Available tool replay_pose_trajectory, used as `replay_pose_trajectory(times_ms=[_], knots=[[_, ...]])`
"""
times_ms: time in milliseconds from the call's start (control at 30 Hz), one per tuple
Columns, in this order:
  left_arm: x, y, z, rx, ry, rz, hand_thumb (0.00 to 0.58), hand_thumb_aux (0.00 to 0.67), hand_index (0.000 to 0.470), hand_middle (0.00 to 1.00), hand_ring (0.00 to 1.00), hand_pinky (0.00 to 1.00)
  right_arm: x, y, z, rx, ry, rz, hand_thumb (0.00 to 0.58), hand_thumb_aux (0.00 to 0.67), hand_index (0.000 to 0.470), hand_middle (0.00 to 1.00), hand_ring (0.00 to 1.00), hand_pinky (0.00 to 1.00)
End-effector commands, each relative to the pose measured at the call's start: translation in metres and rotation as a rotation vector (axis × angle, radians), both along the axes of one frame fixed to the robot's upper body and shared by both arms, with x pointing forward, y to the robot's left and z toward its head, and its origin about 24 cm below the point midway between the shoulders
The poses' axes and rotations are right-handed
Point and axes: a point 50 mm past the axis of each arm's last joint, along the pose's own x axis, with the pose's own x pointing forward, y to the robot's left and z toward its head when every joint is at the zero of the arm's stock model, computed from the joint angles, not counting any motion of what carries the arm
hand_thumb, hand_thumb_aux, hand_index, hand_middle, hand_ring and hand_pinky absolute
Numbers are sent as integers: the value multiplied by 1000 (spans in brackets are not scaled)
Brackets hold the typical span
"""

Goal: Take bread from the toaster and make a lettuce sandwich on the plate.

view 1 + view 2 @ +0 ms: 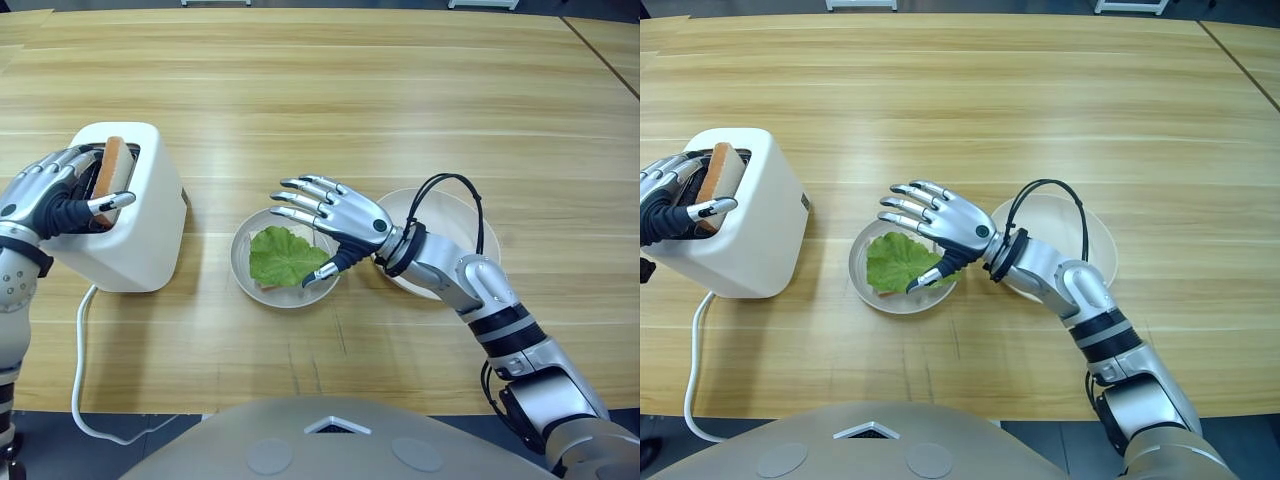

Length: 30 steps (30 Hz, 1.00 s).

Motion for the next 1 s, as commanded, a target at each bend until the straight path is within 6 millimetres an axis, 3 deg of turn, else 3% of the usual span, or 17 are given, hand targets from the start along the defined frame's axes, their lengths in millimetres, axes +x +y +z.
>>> replay_pose_trajectory(times_ms=[33, 133, 533, 1000], knots=[[4, 0, 7, -38, -67, -2, 580, 670, 470, 0, 0, 0, 0, 0, -3, 0, 10, -5, 0, 0, 0, 0, 0, 0], [6, 0, 18, -102, -152, -8, 580, 670, 470, 0, 0, 0, 0, 0, -6, -4, 19, -9, 0, 0, 0, 0, 0, 0], [5, -2, 22, -174, -195, -49, 580, 670, 470, 0, 0, 0, 0, 3, -8, 10, 25, -6, 0, 0, 0, 0, 0, 0], [2, 2, 57, -191, -365, -66, 580, 670, 470, 0, 0, 0, -2, 4, -8, 27, 22, -4, 0, 0, 0, 0, 0, 0]])
